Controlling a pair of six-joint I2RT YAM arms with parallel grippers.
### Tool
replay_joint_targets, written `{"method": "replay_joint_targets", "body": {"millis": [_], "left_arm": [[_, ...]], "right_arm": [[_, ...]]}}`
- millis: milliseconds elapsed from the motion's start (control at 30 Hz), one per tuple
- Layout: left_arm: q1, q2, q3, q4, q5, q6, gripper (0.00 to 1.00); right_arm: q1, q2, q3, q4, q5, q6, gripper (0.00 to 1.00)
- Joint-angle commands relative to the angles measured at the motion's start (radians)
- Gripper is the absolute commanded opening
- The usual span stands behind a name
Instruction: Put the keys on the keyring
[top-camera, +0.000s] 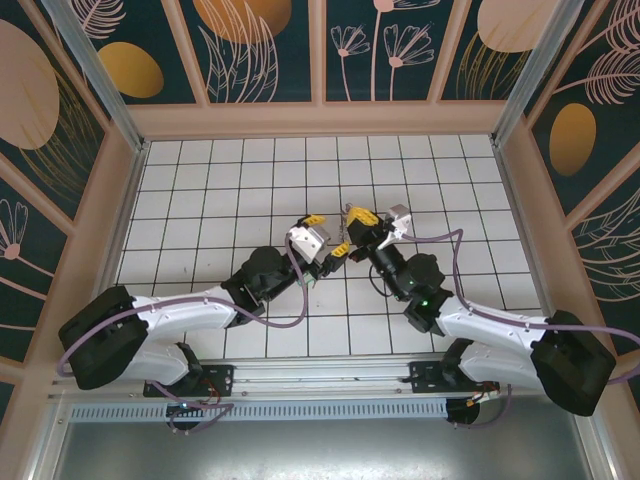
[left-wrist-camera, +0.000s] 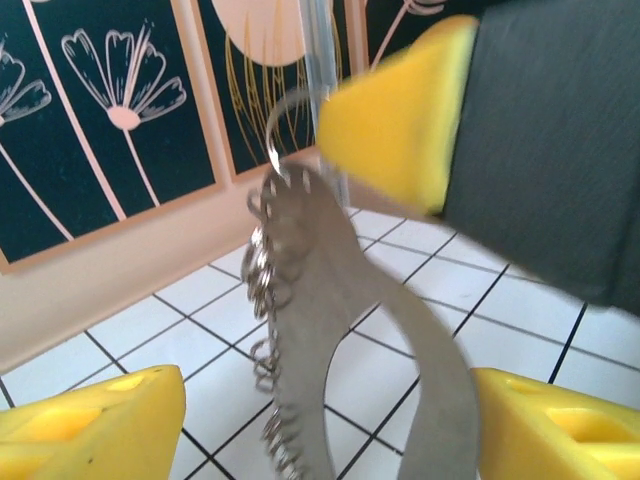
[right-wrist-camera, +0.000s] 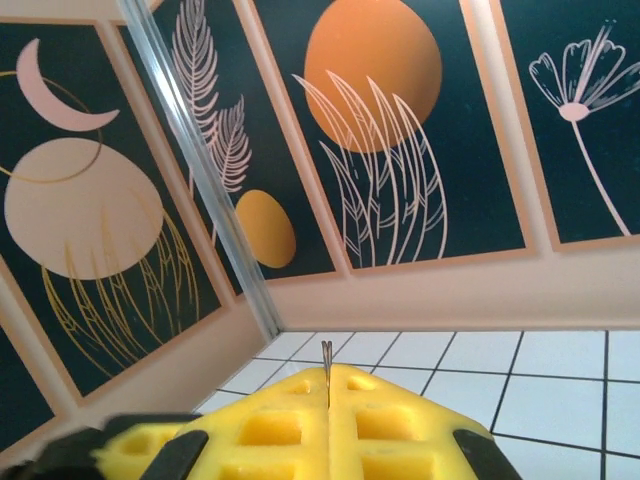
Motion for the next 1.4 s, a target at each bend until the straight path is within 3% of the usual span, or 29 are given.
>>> {"method": "replay_joint_targets", "body": {"millis": [0,200,300,433,533,933,1100,1367], "left_arm": [[-0.003,0.026,0.03,-0.002,-0.029,0.032,0.68],[-0.002,0.015,0.023,0.02,-0.055,0.049,0.45],[-0.002,0.004,0.029,-0.008,-0.004,0.059,0.24],[-0.002,-0.011,0.019,-0.03,0.01,0.062,0.17],[-0.002,-0.024,0.01,-0.041,0.007,0.07,0.0],[-0.002,-0.088,-0.002,-0.106,-0.016,0.104,0.0],[-0.002,-0.13,-0.014,-0.169,-0.009,0.137,0.0],[-0.001,-0.191,-0.026,-0.231,-0.103,0.18,0.0]], "right_arm": [[-0.001,-0.045,0.002,0.056,-0.039,0.037,0.0],[-0.004,-0.083,-0.006,0.0,-0.045,0.052,0.0],[-0.006,-0.085,-0.011,-0.027,-0.046,0.067,0.0],[-0.009,-0.096,-0.012,-0.082,-0.043,0.08,0.0],[-0.009,-0.107,-0.02,-0.108,-0.04,0.083,0.0],[-0.048,-0.153,-0.044,-0.161,-0.088,0.098,0.0],[-0.091,-0.158,-0.027,-0.214,-0.173,0.106,0.0],[-0.129,-0.131,-0.008,-0.212,-0.307,0.139,0.0]]}}
